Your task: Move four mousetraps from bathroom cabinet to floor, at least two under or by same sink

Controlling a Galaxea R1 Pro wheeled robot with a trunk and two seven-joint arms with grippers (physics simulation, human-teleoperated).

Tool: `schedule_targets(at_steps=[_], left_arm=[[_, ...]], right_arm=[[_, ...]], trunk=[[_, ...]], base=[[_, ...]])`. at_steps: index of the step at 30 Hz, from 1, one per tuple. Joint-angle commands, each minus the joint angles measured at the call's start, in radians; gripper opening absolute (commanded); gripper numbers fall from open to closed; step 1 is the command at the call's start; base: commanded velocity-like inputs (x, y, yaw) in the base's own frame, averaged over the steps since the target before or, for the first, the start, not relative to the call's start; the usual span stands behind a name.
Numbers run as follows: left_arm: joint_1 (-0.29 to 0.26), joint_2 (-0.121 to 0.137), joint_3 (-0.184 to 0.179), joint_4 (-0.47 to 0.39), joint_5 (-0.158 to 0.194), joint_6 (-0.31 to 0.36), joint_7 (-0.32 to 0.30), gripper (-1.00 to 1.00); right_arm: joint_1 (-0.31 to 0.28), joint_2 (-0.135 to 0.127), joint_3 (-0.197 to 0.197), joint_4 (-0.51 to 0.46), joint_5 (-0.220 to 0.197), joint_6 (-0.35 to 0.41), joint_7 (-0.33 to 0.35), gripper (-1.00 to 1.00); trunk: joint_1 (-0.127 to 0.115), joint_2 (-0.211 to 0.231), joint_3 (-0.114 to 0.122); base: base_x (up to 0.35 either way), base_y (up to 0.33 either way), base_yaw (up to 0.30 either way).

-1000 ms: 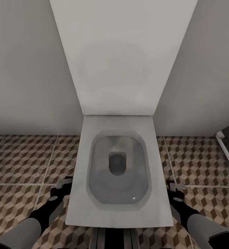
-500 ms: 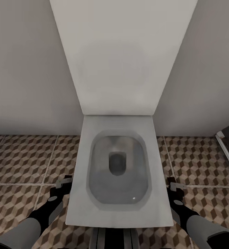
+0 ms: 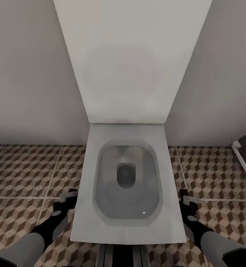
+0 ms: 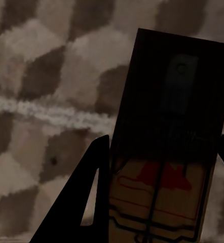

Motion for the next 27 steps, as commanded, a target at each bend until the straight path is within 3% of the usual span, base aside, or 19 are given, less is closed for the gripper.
schedule_targets(at_steps=[1,7,18,27], left_arm=[[-0.006,0.001,-0.009,0.009,0.006,-0.002,0.01,-1.0],[-0.033,0.0,-0.01,0.054,0.004,-0.023,0.008,-1.0],[-0.039,-0.006,-0.012,0.093,-0.001,-0.167,0.0,-1.0],[-0.039,-0.008,-0.013,0.097,0.001,-0.172,-0.009,-1.0]], right_arm=[[0.0,0.0,0.008,0.0,-0.01,-0.003,0.0,-1.0],[0.0,0.001,0.007,0.0,-0.012,-0.004,0.002,-1.0],[0.0,0.004,0.005,0.0,-0.016,-0.004,0.003,-1.0],[0.0,0.006,0.005,0.0,-0.017,-0.004,0.003,-1.0]], trunk=[[0.0,0.0,-0.001],[0.0,0.0,-0.001],[0.0,0.0,-0.001],[0.0,0.0,-0.001]], base=[[0.0,0.0,0.0],[0.0,0.0,0.0],[0.0,0.0,0.0],[0.0,0.0,0.0]])
